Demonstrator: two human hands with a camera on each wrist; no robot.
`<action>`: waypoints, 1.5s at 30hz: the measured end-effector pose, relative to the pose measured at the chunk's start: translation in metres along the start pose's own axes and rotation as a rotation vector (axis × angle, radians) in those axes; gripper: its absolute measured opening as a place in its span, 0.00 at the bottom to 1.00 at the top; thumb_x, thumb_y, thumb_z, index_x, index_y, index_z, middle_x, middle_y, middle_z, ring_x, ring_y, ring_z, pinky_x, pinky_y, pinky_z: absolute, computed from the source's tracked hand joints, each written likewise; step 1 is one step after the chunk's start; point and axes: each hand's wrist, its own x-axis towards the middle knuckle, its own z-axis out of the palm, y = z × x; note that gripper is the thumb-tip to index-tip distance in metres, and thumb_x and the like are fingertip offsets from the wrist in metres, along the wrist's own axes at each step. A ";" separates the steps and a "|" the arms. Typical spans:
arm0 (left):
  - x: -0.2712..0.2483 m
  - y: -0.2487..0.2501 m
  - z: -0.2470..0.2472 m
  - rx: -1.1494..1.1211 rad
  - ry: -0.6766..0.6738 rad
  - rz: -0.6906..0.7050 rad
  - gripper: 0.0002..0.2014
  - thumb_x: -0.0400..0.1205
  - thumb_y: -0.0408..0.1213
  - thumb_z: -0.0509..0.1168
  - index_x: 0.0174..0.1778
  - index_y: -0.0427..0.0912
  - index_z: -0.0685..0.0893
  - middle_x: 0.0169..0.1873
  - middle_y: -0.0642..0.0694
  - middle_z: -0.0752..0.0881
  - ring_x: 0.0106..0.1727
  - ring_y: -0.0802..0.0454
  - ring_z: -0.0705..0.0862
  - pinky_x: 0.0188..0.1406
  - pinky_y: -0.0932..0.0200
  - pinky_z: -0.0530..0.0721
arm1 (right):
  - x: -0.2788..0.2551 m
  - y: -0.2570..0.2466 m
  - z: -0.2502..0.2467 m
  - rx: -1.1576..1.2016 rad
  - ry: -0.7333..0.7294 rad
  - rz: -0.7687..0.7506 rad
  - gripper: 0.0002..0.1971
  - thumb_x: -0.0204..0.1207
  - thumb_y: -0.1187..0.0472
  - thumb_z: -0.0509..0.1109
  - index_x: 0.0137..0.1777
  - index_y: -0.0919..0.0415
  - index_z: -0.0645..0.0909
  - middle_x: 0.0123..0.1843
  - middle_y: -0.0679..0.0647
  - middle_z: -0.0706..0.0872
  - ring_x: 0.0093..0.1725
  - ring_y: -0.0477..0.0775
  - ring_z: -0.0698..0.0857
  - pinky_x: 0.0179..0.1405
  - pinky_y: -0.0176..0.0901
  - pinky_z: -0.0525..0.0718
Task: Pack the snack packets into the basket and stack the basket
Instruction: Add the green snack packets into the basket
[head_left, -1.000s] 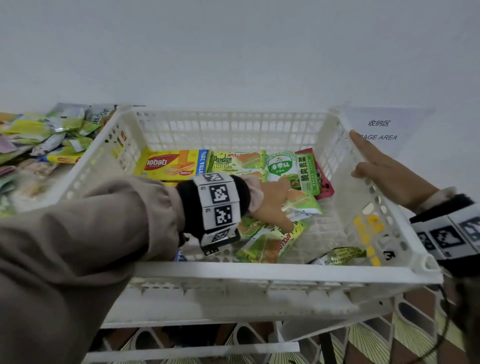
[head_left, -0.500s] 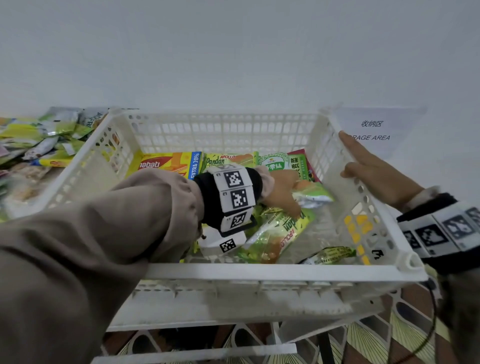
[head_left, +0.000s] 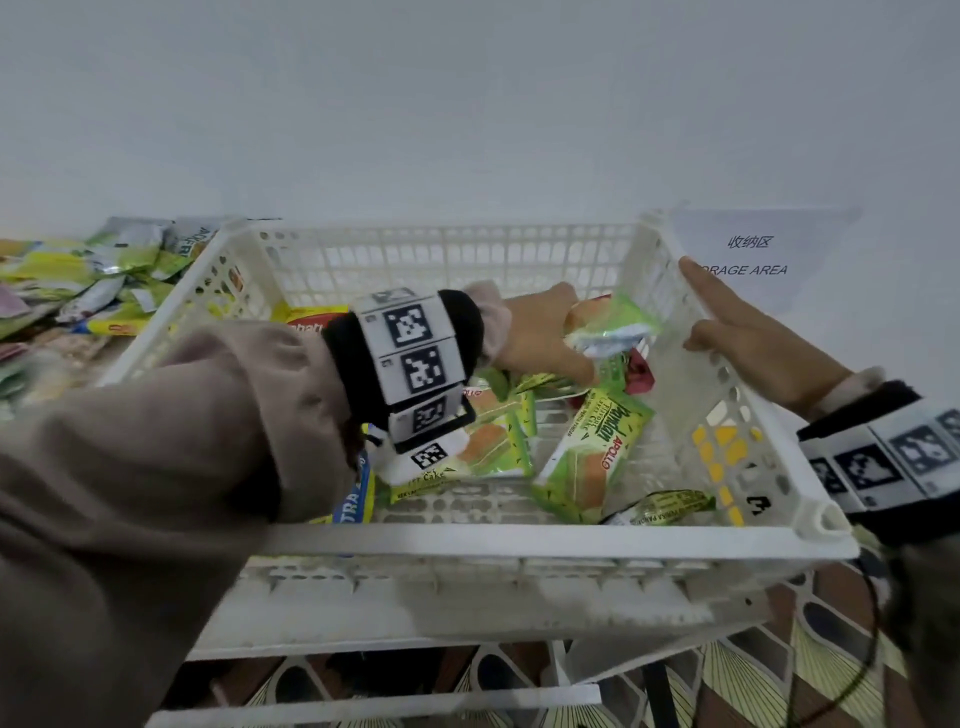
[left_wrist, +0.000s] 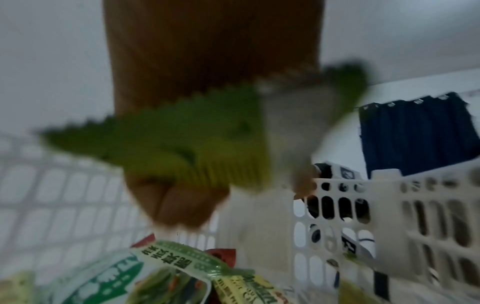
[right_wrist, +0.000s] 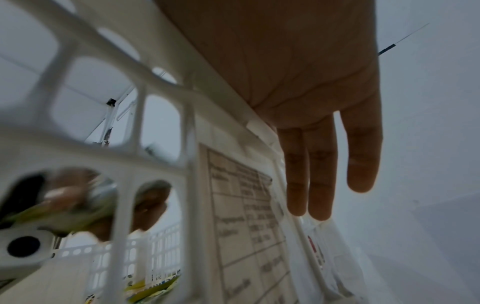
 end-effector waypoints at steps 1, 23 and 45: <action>-0.005 -0.006 -0.001 0.070 -0.114 -0.022 0.28 0.78 0.46 0.68 0.65 0.37 0.61 0.45 0.50 0.75 0.38 0.52 0.78 0.31 0.68 0.80 | 0.000 0.000 0.000 0.007 -0.003 0.001 0.35 0.78 0.67 0.58 0.80 0.41 0.51 0.71 0.36 0.64 0.75 0.57 0.68 0.69 0.44 0.66; -0.021 -0.061 0.029 0.460 -0.550 0.138 0.11 0.79 0.33 0.67 0.56 0.35 0.78 0.28 0.56 0.68 0.28 0.63 0.66 0.29 0.68 0.64 | -0.002 -0.002 0.000 0.065 -0.014 0.010 0.37 0.74 0.63 0.63 0.81 0.42 0.52 0.71 0.29 0.56 0.76 0.38 0.59 0.68 0.34 0.59; -0.021 -0.063 0.023 0.516 -0.241 0.121 0.25 0.75 0.42 0.71 0.66 0.42 0.72 0.60 0.46 0.76 0.60 0.49 0.76 0.55 0.58 0.74 | -0.003 -0.002 0.001 0.065 0.021 0.025 0.36 0.76 0.67 0.61 0.80 0.41 0.53 0.75 0.31 0.57 0.70 0.52 0.71 0.56 0.39 0.68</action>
